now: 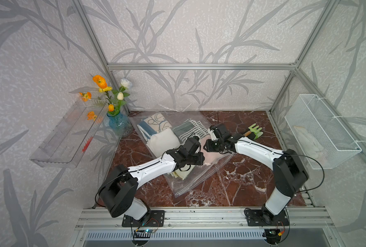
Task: Place the folded towel into the vacuum bag
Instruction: Place the towel in the vacuum bag, then adjust the vacuum bag at the center of the board.
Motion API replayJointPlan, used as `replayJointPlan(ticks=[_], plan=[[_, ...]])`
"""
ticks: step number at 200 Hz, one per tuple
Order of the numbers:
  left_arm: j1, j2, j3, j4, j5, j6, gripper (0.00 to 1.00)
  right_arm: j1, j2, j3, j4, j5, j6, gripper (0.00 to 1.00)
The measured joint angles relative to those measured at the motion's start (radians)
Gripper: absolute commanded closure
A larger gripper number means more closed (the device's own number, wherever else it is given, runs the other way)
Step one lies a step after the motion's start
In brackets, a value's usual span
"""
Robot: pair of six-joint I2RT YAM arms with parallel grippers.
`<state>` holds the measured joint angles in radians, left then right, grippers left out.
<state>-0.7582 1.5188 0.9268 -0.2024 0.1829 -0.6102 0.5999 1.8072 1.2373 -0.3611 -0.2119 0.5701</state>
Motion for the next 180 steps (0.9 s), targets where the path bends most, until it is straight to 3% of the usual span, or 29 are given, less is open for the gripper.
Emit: replayJointPlan(ticks=[27,60,72,99,122,150,180], plan=[[0.0,0.032,-0.079,0.011,-0.009,-0.011,0.69,-0.042,0.113,-0.006,0.012,-0.054,0.001,0.7],[0.0,0.079,-0.135,-0.008,-0.025,-0.011,0.67,-0.099,0.105,0.001,0.001,-0.137,-0.021,0.71],[0.0,0.062,-0.143,-0.018,-0.028,-0.011,0.65,-0.146,0.061,-0.042,0.002,-0.173,-0.021,0.64],[-0.007,-0.031,-0.146,-0.083,-0.036,0.003,0.55,-0.322,-0.109,-0.159,-0.029,-0.215,-0.02,0.39],[-0.034,-0.101,-0.12,-0.185,-0.061,0.029,0.44,-0.46,-0.248,-0.225,-0.068,-0.211,-0.016,0.27],[-0.122,-0.113,-0.047,-0.314,-0.104,0.041,0.32,-0.526,-0.323,-0.296,-0.096,-0.208,-0.003,0.25],[-0.228,-0.101,0.013,-0.433,-0.137,0.03,0.25,-0.566,-0.258,-0.323,-0.083,-0.238,0.022,0.26]])
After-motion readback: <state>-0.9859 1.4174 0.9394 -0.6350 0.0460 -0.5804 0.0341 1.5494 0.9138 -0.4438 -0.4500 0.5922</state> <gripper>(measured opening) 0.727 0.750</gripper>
